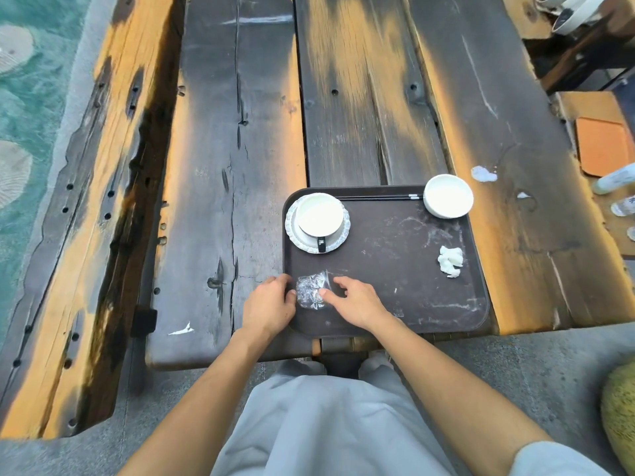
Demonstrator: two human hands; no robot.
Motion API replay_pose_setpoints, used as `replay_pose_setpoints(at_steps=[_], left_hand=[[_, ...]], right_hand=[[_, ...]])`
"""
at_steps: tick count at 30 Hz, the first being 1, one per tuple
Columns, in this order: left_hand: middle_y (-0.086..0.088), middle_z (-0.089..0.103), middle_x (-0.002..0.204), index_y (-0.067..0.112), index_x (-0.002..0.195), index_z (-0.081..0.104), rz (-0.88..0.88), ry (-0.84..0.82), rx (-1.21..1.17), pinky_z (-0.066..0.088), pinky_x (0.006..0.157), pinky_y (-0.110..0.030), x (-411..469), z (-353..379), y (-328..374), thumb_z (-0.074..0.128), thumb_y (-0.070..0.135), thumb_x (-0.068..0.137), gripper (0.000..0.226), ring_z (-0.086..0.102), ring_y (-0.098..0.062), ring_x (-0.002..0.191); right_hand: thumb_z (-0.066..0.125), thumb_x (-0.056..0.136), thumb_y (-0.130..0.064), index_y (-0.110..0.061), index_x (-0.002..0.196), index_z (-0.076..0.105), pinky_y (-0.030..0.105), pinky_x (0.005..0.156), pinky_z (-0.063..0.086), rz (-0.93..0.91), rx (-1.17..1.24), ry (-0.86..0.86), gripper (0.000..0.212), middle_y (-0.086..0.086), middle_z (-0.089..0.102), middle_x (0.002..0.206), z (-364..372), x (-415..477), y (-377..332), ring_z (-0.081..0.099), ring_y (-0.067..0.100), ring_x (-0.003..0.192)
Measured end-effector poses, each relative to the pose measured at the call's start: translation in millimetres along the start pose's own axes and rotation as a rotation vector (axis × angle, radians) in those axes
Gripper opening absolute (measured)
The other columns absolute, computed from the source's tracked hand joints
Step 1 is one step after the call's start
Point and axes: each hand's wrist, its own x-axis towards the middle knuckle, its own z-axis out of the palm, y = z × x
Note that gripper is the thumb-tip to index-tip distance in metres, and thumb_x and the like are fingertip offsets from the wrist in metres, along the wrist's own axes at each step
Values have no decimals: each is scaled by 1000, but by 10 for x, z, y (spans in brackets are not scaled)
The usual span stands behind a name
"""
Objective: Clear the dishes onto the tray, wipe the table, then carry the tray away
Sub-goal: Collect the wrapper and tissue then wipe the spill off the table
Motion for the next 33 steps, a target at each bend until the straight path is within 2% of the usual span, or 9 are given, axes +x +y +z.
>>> replay_pose_setpoints(at_steps=[4, 11, 13, 15, 17, 20, 27, 31, 33], left_hand=[[-5, 66, 118, 17, 128, 61, 136, 84, 0, 53, 84, -43, 73, -4, 408, 52, 28, 97, 34, 63, -32, 109], [-3, 54, 145, 24, 148, 46, 277, -194, 126, 46, 101, -41, 448, 431, 1565, 57, 33, 96, 54, 50, -28, 134], [-6, 40, 157, 24, 155, 36, 275, -250, 200, 43, 109, -45, 564, 622, 1820, 58, 35, 96, 63, 37, -30, 145], [-7, 13, 169, 32, 161, 20, 225, -300, 244, 35, 115, -53, 659, 782, 1991, 58, 40, 97, 75, 13, -34, 154], [-3, -12, 171, 43, 161, 4, 144, -362, 280, 29, 116, -62, 710, 968, 2129, 58, 46, 97, 84, -5, -36, 156], [3, -28, 167, 49, 159, -4, 41, -398, 294, 28, 113, -69, 732, 1185, 2228, 61, 46, 96, 90, -18, -37, 155], [9, -34, 164, 55, 156, -5, -28, -398, 288, 27, 114, -70, 729, 1226, 2254, 64, 38, 95, 93, -22, -33, 154], [8, -27, 167, 53, 158, 1, -21, -422, 311, 45, 107, -55, 761, 1204, 2318, 59, 34, 98, 85, -15, -35, 156], [6, -17, 170, 48, 159, 11, -37, -429, 306, 46, 107, -51, 832, 1132, 2357, 56, 38, 98, 77, -4, -36, 157]], right_hand=[[59, 91, -52, -19, 137, 59, 38, 107, 45, 18, -27, 73, 57, 3, 64, 135, -335, -136, 289, 60, 22, 122], [59, 95, -24, -12, 124, 65, 36, 96, 50, 134, -119, 378, 32, 8, 72, 115, -1332, -237, 1118, 66, 28, 105], [59, 94, -21, -12, 128, 63, 38, 94, 51, 145, -154, 387, 34, 10, 70, 114, -1580, -193, 1336, 66, 29, 103], [61, 94, -20, -14, 132, 58, 43, 93, 52, 126, -165, 361, 38, 10, 66, 118, -1772, -130, 1464, 64, 28, 103], [63, 93, -20, -16, 133, 56, 44, 93, 52, 78, -165, 328, 40, 9, 63, 118, -1912, -32, 1582, 63, 27, 102], [64, 93, -19, -14, 129, 58, 42, 92, 50, 0, -190, 260, 37, 12, 61, 115, -2027, 128, 1672, 62, 29, 100], [63, 92, -21, -15, 102, 65, 36, 85, 49, -59, -193, 178, 12, 8, 61, 107, -2173, 359, 1793, 61, 26, 95], [61, 91, -28, -19, 96, 64, 33, 88, 52, -22, -10, 196, 11, 1, 62, 108, -2280, 352, 1815, 62, 17, 98], [64, 87, -30, -23, 91, 64, 25, 80, 52, 5, 87, 192, 8, -8, 67, 96, -2376, 349, 1811, 65, 7, 90]])
